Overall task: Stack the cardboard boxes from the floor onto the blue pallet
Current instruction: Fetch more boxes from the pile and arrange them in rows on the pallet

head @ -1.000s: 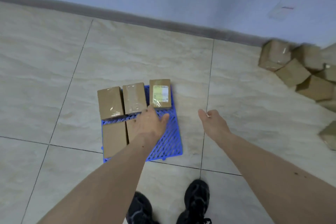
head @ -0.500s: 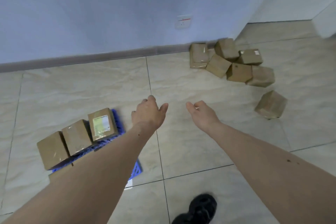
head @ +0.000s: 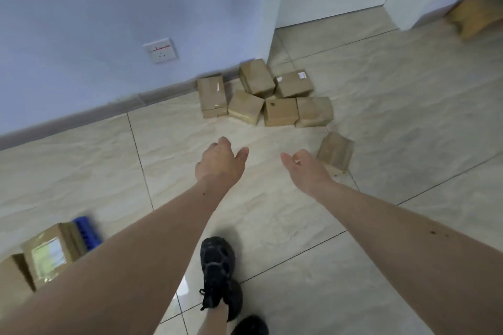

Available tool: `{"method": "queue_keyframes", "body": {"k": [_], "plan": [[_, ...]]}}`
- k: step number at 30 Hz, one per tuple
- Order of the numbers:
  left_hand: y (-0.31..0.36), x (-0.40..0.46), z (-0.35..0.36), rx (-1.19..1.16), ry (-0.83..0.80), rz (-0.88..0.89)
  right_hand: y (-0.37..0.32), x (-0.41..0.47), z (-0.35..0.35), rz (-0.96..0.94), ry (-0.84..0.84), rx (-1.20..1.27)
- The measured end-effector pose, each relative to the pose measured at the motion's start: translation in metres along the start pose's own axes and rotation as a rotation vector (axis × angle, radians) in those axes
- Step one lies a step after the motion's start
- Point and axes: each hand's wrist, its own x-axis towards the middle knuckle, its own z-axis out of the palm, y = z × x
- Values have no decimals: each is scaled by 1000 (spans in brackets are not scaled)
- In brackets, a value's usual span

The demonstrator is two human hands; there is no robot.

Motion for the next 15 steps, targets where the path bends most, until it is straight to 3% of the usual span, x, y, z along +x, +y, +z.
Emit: {"method": "queue_keyframes", "body": {"k": [9, 15], "plan": [[108, 96, 32, 80, -70, 112, 32, 109, -86, 113, 68, 98], [159, 141, 81, 121, -121, 122, 67, 170, -126, 187, 28, 92]]}}
